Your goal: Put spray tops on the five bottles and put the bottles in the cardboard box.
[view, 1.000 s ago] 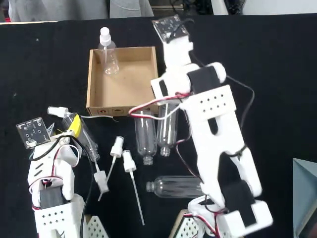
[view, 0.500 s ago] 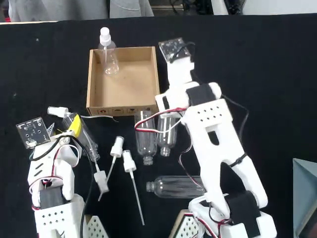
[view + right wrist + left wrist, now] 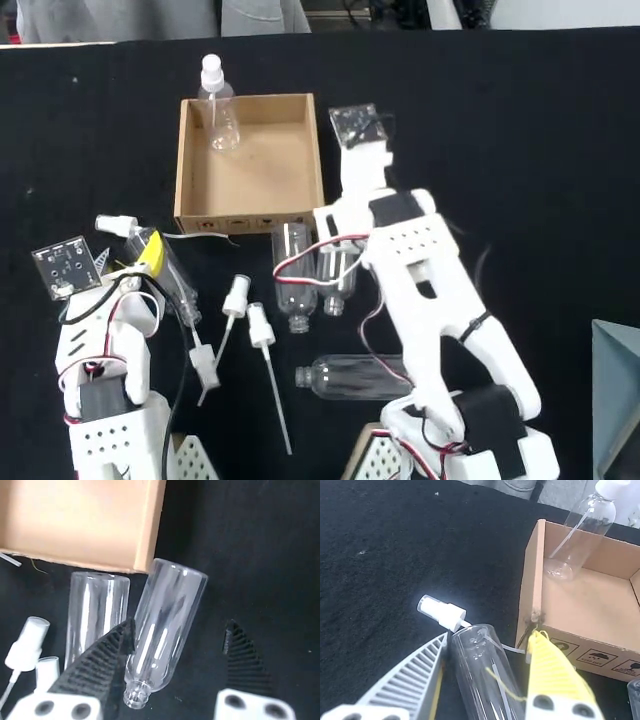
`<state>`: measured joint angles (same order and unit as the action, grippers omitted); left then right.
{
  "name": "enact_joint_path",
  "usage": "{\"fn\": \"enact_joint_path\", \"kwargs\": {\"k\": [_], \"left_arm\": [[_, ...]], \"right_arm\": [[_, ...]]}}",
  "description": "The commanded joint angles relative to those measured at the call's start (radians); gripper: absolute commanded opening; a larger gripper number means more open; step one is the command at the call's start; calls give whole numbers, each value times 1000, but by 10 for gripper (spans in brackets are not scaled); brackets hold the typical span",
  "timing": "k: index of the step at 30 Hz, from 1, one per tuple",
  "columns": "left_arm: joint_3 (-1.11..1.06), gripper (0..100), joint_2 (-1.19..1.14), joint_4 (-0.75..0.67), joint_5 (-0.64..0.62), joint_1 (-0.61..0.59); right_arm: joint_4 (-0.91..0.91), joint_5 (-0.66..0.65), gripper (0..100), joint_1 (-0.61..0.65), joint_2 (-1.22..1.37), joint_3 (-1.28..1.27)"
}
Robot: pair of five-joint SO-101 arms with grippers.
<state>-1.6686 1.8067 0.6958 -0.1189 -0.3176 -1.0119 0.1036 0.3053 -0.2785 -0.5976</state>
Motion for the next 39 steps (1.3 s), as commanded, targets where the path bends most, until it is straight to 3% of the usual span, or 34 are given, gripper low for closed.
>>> {"fn": "enact_joint_path", "kwargs": {"k": [1, 10, 39], "left_arm": [[8, 230, 11, -25, 8, -8], [8, 230, 11, -25, 8, -8], [7, 230, 11, -21, 8, -8]], "right_arm": [[91, 12, 237, -25, -68, -30], [238, 9, 237, -25, -67, -122], [272, 8, 237, -28, 128, -64]]}}
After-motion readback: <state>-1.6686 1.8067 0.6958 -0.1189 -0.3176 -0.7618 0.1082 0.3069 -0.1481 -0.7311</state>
